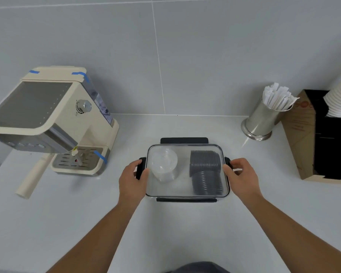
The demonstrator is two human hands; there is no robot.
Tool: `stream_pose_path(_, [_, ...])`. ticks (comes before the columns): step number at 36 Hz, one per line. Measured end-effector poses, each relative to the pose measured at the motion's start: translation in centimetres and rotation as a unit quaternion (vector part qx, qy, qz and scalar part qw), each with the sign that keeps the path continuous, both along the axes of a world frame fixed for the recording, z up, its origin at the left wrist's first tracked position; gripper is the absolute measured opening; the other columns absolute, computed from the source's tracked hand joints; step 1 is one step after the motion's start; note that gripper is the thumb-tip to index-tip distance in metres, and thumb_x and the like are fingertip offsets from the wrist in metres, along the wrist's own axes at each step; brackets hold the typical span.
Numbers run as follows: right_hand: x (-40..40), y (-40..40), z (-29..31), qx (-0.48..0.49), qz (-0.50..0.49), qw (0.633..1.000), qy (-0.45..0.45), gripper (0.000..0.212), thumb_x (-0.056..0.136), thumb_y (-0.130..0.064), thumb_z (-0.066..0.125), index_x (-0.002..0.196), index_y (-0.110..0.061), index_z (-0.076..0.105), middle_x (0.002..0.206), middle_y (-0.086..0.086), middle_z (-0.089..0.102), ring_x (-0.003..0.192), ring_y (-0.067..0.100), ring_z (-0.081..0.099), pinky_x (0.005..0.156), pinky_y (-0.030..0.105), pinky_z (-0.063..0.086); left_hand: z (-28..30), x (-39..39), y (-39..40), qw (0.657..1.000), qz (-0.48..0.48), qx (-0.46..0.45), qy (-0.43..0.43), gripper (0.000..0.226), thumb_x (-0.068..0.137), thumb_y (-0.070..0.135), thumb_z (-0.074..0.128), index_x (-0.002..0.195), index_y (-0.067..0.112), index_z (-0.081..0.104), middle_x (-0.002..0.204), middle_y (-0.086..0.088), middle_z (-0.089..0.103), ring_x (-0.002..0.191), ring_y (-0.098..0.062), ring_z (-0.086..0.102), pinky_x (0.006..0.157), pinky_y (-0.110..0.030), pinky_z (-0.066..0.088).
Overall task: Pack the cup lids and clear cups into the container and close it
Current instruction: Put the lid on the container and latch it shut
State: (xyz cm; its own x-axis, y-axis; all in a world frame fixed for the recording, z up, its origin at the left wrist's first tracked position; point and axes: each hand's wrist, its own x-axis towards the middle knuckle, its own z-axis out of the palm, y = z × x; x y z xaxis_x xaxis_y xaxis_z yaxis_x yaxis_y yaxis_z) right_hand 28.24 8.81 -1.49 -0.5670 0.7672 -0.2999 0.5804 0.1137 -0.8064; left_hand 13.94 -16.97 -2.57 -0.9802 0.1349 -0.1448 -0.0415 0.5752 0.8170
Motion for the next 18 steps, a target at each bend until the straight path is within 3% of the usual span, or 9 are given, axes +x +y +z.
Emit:
stream_pose_path(4, [-0.1,-0.3,0.3,0.023,0.009,0.999,-0.021,0.015,0.091,-0.033,0.062,0.098,-0.02,0.061,0.096,-0.002,0.065,0.074,0.007,0.058,0.054,0.02,0.042,-0.2,0.1,-0.1,1.0,0.0,-0.01,0.007,0.034,0.09,0.025,0.067,0.122,0.014,0.066,0.117,0.0,0.066,0.099,-0.015,0.063,0.083,-0.021,0.044])
stream_pose_path(8, [-0.3,-0.1,0.6,0.028,0.016,0.999,-0.04,0.016,0.089,-0.032,0.061,0.095,-0.018,0.065,0.089,-0.002,0.069,0.075,0.011,0.061,0.058,0.022,0.045,0.1,-0.2,0.0,0.999,-0.015,-0.037,0.011,0.025,0.091,0.023,0.065,0.112,0.012,0.073,0.096,0.005,0.069,0.09,-0.014,0.064,0.08,-0.021,0.042])
stream_pose_path(12, [-0.6,0.3,0.9,0.043,0.031,0.997,-0.064,0.016,0.089,-0.03,0.062,0.091,-0.016,0.068,0.084,-0.001,0.071,0.074,0.016,0.063,0.057,0.024,0.047,0.5,-0.4,0.1,0.999,-0.015,-0.043,0.001,0.014,0.09,0.021,0.064,0.093,0.012,0.075,0.08,0.005,0.069,0.078,-0.015,0.062,0.065,-0.014,0.041])
stream_pose_path(18, [-0.9,0.3,1.1,0.057,0.033,0.995,-0.075,0.018,0.089,-0.024,0.061,0.087,-0.01,0.071,0.083,0.007,0.073,0.072,0.021,0.063,0.055,0.024,0.048,0.4,-0.6,0.3,0.999,-0.004,-0.031,-0.028,0.018,0.087,0.02,0.062,0.082,0.006,0.072,0.079,-0.012,0.072,0.069,-0.017,0.055,0.061,-0.021,0.043])
